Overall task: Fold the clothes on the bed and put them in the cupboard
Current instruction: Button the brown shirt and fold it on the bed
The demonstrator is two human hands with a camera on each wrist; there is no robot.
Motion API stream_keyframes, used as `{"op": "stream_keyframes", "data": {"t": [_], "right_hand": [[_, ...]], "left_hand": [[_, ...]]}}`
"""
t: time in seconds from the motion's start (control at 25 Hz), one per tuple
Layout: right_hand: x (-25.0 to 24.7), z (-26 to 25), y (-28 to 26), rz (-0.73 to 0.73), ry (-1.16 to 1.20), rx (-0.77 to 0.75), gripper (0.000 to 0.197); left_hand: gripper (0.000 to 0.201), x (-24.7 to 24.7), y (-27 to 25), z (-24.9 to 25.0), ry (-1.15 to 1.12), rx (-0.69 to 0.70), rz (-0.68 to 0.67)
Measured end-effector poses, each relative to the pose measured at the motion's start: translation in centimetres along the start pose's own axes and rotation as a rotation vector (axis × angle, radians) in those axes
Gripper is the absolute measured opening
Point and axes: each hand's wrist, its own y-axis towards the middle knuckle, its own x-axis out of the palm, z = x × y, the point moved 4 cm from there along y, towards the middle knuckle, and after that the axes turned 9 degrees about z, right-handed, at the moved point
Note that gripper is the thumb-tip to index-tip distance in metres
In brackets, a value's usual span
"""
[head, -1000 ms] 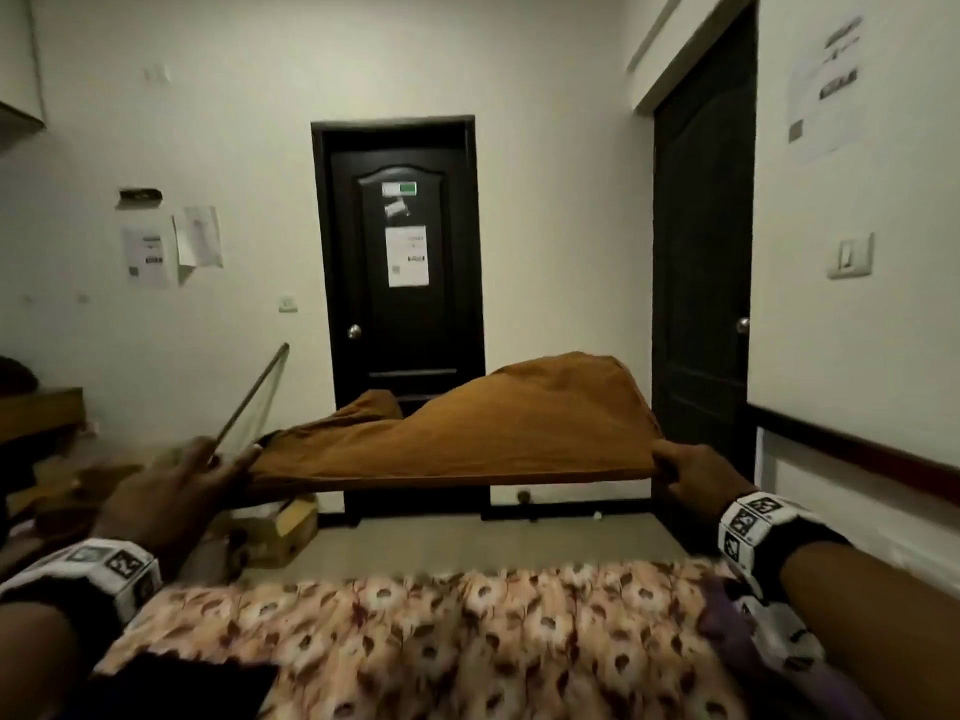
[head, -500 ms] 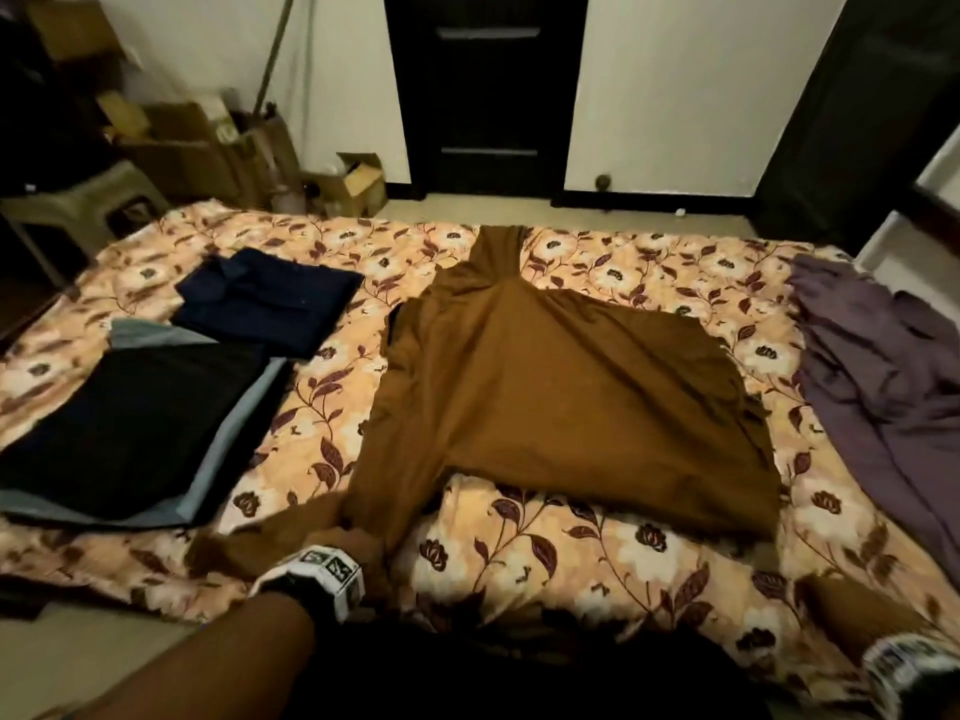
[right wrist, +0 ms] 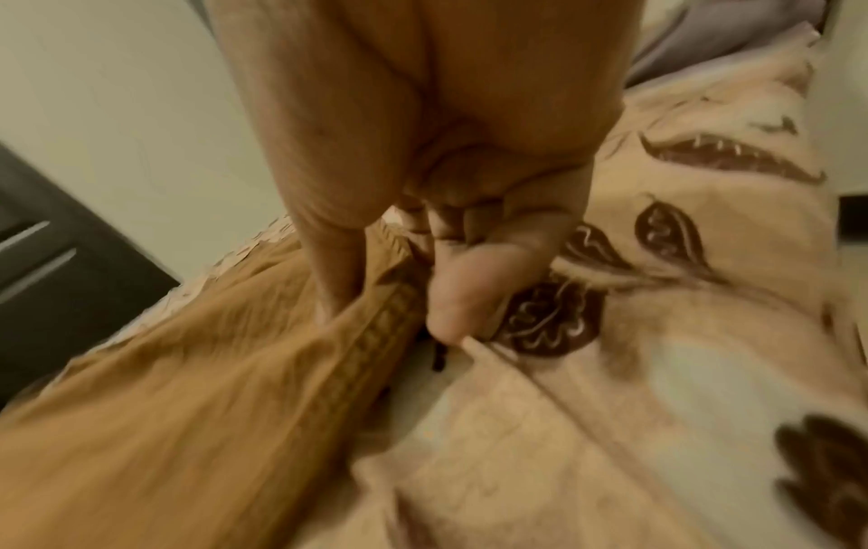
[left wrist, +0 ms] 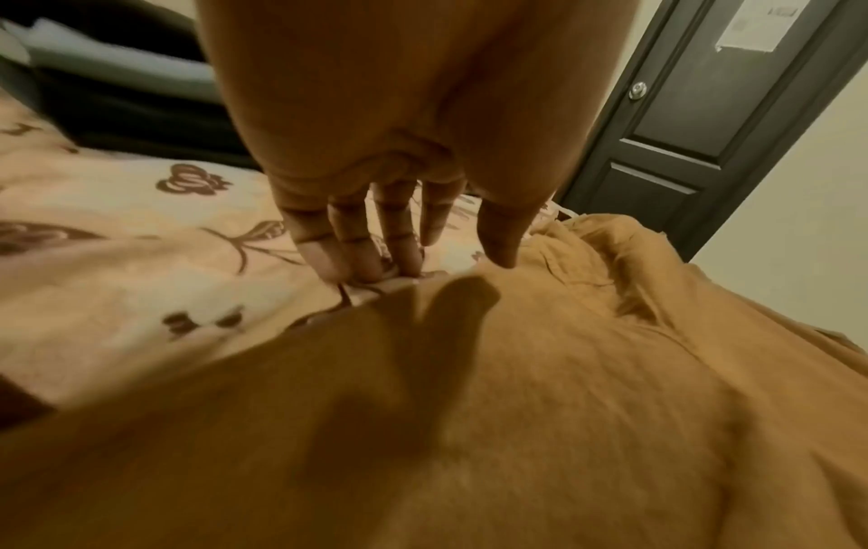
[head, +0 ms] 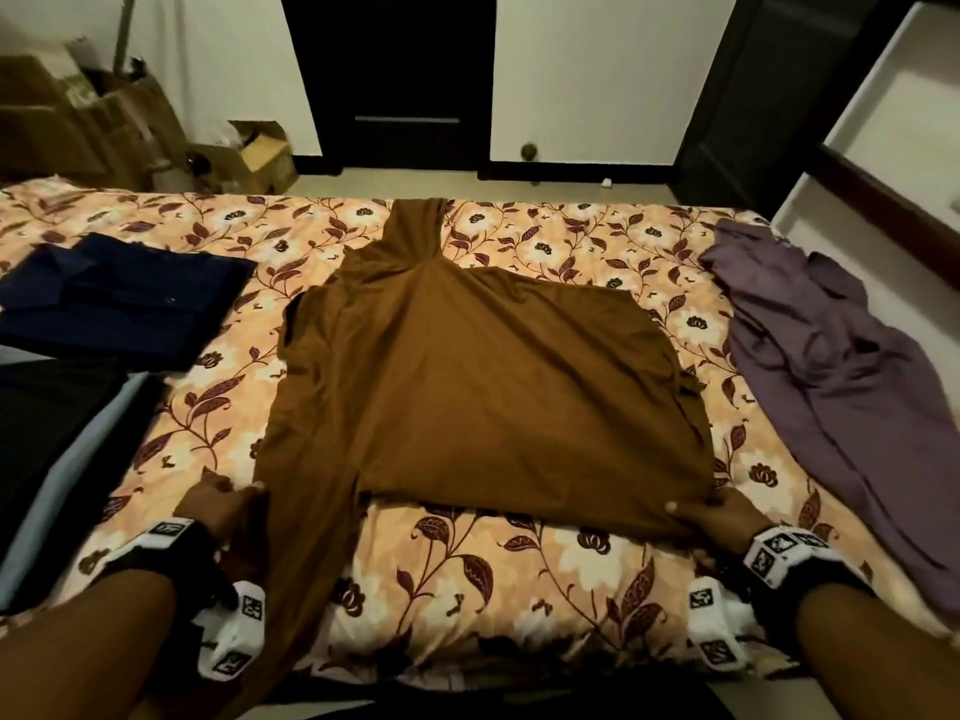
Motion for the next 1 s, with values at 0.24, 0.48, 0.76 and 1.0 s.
{"op": "stream_keyframes", "data": {"t": [0.24,0.48,0.76,1.0], "right_hand": [[-2.5,-0.9,-0.4,0.165,-0.011,-0.011,0.038],[-4.9,1.2,-1.8,0.067,-0.567,-0.112,0.023],[-8.8,-0.6,-5.8,0.085,-0.851,-0.192,0.050],[-8.1,-4.9,-13.2,0.049,-0.711,-0.419,0.035]], "left_hand": [[0.022,-0.3,-1.5,-1.8,-0.399,-0.099,-0.018],[0.025,-3.0,-8.2,-6.4,-0.081,-0.085,-0.125],[0.080,-4.8,-11.4,-4.5,0.189,0.056,-0.021],[0.043,-6.3,-14.2,-1.4,0.082,0.179,-0.055]]}}
